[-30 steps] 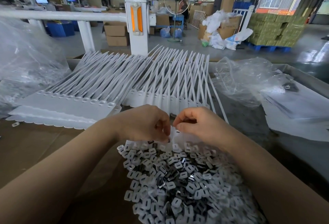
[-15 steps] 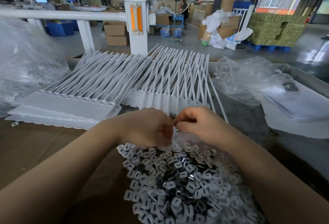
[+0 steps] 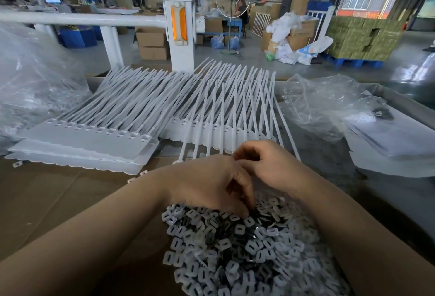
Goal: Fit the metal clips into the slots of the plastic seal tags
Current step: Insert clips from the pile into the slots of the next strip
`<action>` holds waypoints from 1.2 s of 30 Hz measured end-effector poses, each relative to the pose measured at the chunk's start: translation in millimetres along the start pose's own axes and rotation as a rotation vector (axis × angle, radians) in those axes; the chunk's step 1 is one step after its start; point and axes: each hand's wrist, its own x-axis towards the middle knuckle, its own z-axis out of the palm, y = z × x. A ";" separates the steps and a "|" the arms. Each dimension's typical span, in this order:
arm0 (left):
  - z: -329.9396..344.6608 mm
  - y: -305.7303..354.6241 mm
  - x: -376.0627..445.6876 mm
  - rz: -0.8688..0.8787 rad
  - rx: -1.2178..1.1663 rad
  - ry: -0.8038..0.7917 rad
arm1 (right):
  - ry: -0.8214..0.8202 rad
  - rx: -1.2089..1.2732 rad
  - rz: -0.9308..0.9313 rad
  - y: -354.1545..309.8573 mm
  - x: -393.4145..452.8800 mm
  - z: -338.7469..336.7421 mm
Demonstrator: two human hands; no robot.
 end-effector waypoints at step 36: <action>-24.2 -36.3 -3.2 -0.376 -0.414 0.264 | -0.045 -0.002 0.061 -1.9 -2.5 -1.7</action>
